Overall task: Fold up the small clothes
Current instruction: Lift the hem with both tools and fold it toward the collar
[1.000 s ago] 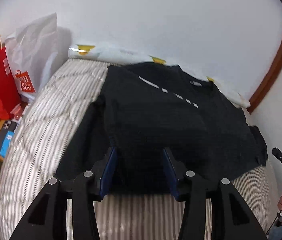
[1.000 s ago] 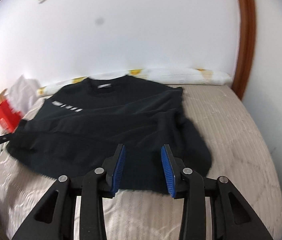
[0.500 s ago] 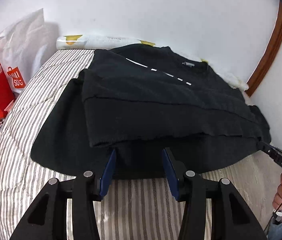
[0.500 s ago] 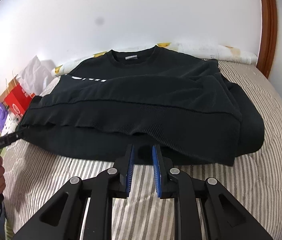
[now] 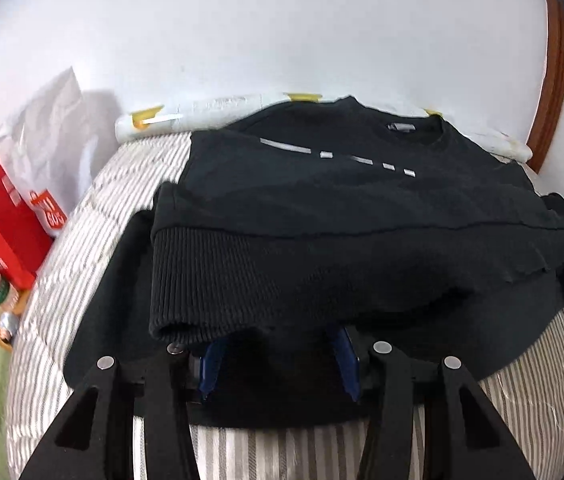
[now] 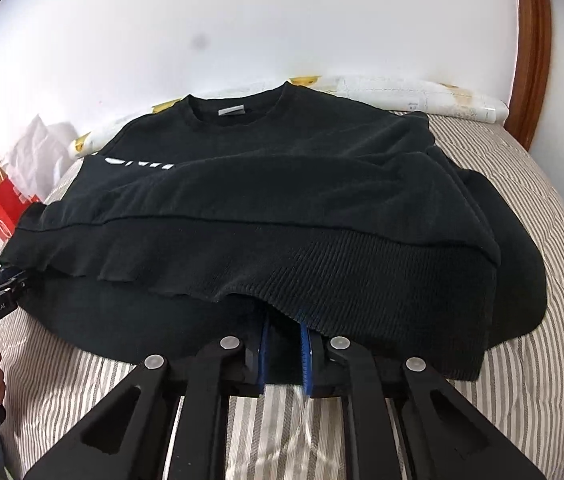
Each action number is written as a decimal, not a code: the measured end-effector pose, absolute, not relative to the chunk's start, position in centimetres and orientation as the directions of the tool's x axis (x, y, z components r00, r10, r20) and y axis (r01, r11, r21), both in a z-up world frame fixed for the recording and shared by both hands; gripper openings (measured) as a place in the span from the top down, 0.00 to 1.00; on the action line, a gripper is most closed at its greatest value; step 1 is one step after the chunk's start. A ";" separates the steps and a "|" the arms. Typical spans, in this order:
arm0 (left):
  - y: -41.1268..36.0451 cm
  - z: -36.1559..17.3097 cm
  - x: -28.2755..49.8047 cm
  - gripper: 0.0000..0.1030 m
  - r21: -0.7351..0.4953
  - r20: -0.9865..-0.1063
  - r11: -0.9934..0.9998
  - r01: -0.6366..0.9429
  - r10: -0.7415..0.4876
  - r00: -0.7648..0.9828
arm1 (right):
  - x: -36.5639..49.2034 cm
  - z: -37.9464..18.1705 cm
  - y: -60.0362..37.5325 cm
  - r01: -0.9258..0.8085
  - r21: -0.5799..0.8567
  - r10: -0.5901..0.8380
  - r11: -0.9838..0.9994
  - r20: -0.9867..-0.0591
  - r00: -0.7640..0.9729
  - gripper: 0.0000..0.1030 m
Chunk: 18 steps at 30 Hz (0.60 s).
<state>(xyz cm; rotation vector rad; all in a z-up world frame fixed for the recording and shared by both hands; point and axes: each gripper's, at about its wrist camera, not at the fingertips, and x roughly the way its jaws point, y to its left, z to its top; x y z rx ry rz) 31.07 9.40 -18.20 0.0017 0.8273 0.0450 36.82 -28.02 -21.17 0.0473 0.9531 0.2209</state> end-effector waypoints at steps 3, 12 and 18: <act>9.7 -17.7 32.4 0.54 0.009 -0.730 0.999 -0.040 0.034 0.683 | 37.9 -20.8 -28.2 -0.161 0.136 0.205 0.978 -0.797 0.569 0.92; 10.8 -17.0 37.3 0.54 -0.034 -0.722 0.998 -0.046 0.007 0.692 | 43.1 -19.8 -28.6 -0.132 0.112 0.169 0.985 -0.785 0.597 0.92; 11.7 -16.8 41.4 0.54 -0.068 -0.719 0.996 -0.057 -0.009 0.695 | 47.8 -19.6 -28.9 -0.114 0.116 0.161 0.987 -0.784 0.599 0.92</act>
